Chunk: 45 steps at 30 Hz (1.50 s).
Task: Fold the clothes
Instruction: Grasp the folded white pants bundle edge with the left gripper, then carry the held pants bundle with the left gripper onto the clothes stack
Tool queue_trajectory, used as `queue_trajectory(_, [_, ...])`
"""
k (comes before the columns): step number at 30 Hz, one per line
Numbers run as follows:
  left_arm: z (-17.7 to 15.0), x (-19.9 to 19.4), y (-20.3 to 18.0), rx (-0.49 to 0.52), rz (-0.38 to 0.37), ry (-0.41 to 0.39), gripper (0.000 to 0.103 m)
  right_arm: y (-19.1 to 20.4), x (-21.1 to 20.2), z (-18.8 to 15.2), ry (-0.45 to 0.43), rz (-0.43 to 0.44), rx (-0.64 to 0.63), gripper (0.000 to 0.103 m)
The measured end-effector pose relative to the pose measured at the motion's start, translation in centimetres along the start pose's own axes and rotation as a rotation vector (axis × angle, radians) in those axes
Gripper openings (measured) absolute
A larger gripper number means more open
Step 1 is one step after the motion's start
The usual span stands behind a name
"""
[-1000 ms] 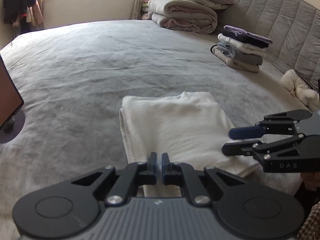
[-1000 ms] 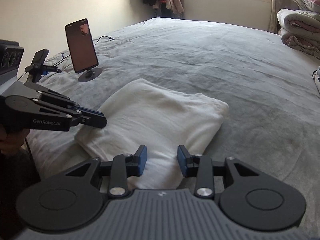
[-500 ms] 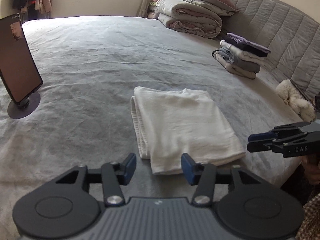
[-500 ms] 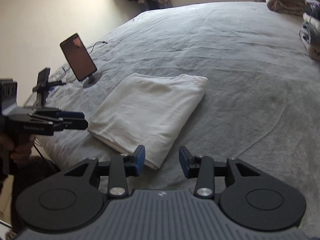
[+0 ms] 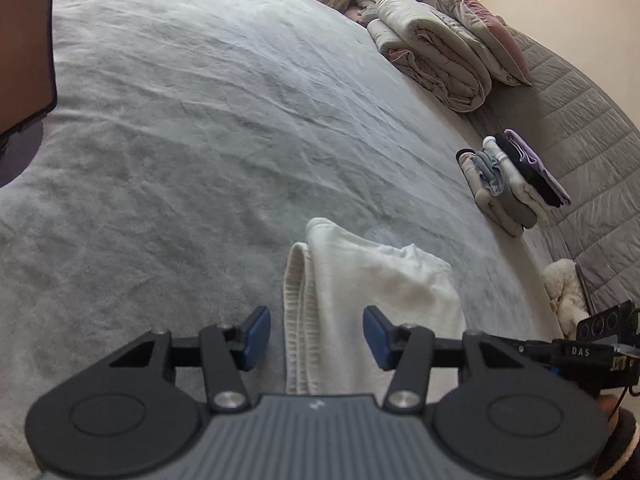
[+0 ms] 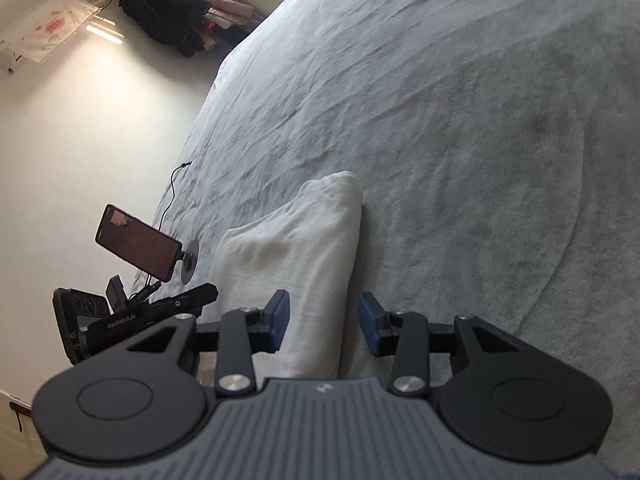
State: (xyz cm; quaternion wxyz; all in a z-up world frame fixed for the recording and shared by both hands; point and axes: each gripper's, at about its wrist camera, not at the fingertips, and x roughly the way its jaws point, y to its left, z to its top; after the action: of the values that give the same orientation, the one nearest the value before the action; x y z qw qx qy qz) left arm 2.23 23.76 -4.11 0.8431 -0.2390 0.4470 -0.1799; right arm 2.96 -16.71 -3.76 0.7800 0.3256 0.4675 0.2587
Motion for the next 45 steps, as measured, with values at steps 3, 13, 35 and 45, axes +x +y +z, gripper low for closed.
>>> queue_trajectory(3, [0.3, 1.1, 0.8, -0.058, -0.052, 0.001, 0.045, -0.6, 0.8, 0.4, -0.01, 0.024, 0.04, 0.042])
queue_trajectory(13, [-0.1, 3.0, 3.0, -0.243, -0.17, -0.051, 0.03, -2.0, 3.2, 2.0, -0.091, 0.128, 0.163, 0.032])
queue_trajectory(35, [1.9, 1.4, -8.8, -0.198, -0.212, -0.303, 0.016, 0.6, -5.0, 7.8, -0.26, 0.238, 0.058, 0.02])
queue_trajectory(45, [5.6, 6.3, -19.6, -0.106, -0.269, -0.324, 0.016, -0.3, -11.5, 13.7, -0.408, 0.191, -0.033, 0.019])
